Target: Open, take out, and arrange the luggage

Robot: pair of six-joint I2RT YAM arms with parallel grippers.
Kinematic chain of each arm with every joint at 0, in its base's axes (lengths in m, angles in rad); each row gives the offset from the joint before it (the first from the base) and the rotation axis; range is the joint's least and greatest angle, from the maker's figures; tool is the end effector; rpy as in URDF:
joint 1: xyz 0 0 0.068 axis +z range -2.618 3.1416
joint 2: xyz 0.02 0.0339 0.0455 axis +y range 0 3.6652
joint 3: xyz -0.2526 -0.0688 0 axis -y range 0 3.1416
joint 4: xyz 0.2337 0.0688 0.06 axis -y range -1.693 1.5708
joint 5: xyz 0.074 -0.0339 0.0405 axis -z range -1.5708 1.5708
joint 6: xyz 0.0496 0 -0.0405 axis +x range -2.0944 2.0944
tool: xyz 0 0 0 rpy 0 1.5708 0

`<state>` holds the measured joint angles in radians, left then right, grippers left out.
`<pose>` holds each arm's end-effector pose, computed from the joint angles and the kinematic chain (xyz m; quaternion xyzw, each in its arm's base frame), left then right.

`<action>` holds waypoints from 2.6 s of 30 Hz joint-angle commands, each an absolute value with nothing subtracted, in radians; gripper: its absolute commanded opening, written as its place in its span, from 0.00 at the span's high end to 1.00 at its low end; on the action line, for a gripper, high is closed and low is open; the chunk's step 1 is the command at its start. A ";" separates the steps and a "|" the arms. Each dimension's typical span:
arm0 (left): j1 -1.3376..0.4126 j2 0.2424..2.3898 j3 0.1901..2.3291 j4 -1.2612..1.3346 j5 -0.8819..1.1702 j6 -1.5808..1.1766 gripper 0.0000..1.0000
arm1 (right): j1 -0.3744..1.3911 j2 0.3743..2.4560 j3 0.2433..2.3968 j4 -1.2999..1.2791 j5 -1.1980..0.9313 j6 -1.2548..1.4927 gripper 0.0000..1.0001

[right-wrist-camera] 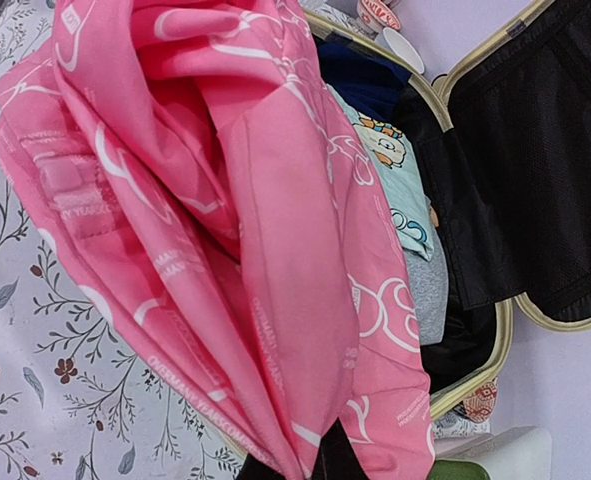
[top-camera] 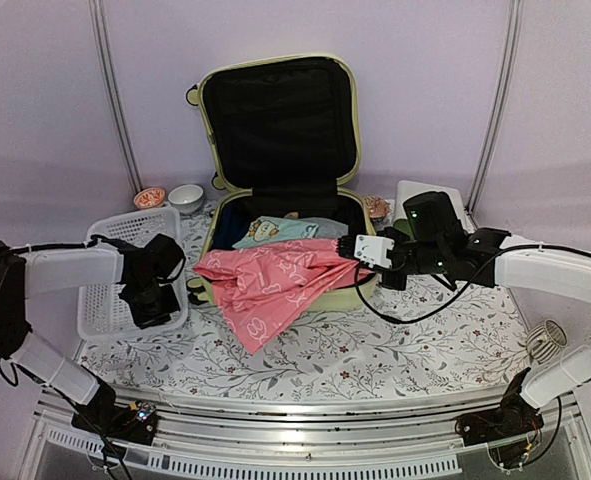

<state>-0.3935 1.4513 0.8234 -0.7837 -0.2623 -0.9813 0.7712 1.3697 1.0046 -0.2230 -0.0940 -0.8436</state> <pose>0.2207 -0.0777 0.1552 -0.2962 0.9429 0.0507 0.1436 0.2204 0.2207 0.2652 -0.6516 0.5929 0.0243 0.4725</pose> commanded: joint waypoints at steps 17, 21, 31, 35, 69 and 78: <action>-0.765 1.459 0.877 -0.555 0.176 -1.219 1.00 | 0.767 1.323 0.989 -0.155 -0.130 -0.805 0.98; -0.814 1.535 0.934 -0.476 0.175 -1.250 1.00 | 0.764 1.338 0.996 -0.139 -0.109 -0.770 0.98; -0.865 1.605 1.000 -0.070 0.090 -1.469 1.00 | 0.727 1.354 1.047 -0.091 -0.088 -0.678 0.98; -0.890 1.632 1.060 -0.058 0.050 -1.464 1.00 | 0.727 1.349 1.052 -0.099 -0.104 -0.676 0.98; -1.038 1.279 1.240 -0.346 -0.447 -0.184 0.02 | 0.727 1.401 1.156 -0.219 -0.121 -0.684 0.98; -0.924 1.414 1.342 -0.377 -0.079 -0.049 0.02 | 0.727 1.399 1.157 -0.234 -0.137 -0.690 0.98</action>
